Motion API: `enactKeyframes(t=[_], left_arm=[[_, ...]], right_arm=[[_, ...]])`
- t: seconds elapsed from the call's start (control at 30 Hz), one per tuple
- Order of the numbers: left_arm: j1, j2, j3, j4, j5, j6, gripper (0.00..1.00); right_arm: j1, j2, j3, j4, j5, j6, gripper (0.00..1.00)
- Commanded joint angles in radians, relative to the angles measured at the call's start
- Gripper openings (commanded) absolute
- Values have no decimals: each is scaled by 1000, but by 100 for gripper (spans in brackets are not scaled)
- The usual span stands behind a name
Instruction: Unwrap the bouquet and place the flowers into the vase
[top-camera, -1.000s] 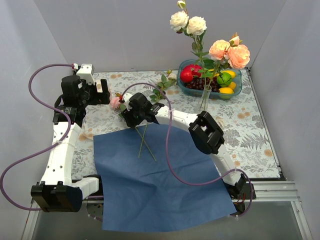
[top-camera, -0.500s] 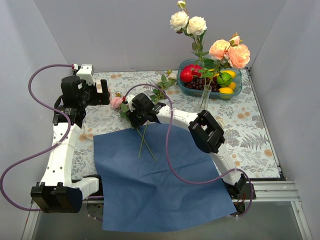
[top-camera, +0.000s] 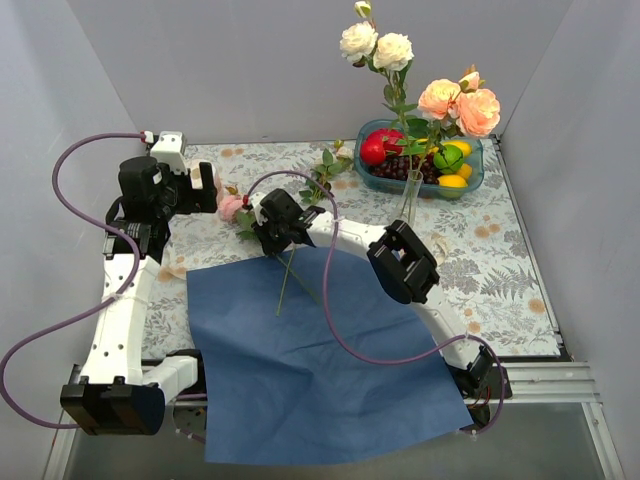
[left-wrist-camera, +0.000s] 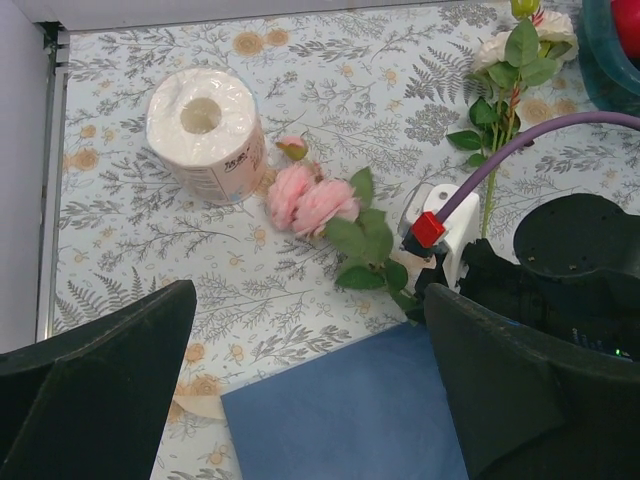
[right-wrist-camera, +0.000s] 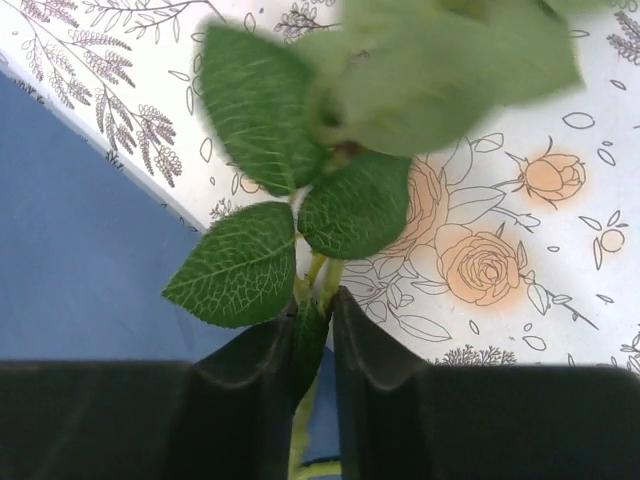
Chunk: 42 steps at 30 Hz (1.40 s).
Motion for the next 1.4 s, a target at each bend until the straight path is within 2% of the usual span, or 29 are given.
enactKeyframes(t=[0.0, 0.13, 0.37, 0.43, 0.47, 0.5, 0.53, 0.6, 0.63, 0.7, 0.73, 0.77, 0.87, 0.97, 1.17, 1.23, 1.33, 1.37], left_arm=[[7, -35, 0, 9, -12, 5, 98], [7, -24, 24, 4, 6, -10, 98], [7, -23, 67, -6, 28, -21, 98], [7, -27, 66, -6, 28, -20, 98], [7, -30, 66, -6, 31, -20, 98], [7, -32, 64, -6, 33, -17, 98], [7, -32, 60, -5, 34, -16, 98], [7, -37, 54, 1, 37, -13, 98], [7, -37, 50, 4, 37, -13, 98], [7, -32, 47, 9, 46, -12, 98], [7, -31, 47, 15, 43, -12, 98], [7, -29, 50, 17, 48, -12, 98], [7, -15, 60, 17, 52, -15, 98], [7, -8, 66, 17, 60, -21, 98], [7, -6, 58, 21, 65, -26, 98], [7, -6, 55, 23, 63, -24, 98], [7, 3, 61, 24, 63, -21, 98], [7, 5, 61, 24, 63, -21, 98]], right_arm=[[-1, -57, -3, 8, 31, 11, 21], [-1, -214, -28, 76, 95, -25, 15], [-11, -434, 193, 18, 220, -123, 5], [-11, -494, 198, 21, 256, -149, 2], [-11, -575, 181, 40, 269, -157, 1], [-11, -628, 143, 62, 286, -166, 1], [-11, -684, 35, 94, 287, -175, 1], [-8, -902, -150, 253, 264, -192, 1], [-3, -1073, -375, 435, 260, -216, 1], [5, -1244, -608, 647, 241, -252, 1], [5, -1371, -801, 814, 244, -290, 1], [5, -1415, -851, 846, 262, -302, 1], [5, -1489, -920, 785, 329, -351, 1], [3, -1524, -977, 794, 329, -385, 1], [2, -1556, -1101, 1027, 471, -549, 1], [-9, -1535, -1122, 1102, 461, -597, 1], [-52, -1471, -1093, 1131, 456, -583, 1], [-107, -1455, -1085, 1131, 448, -557, 1]])
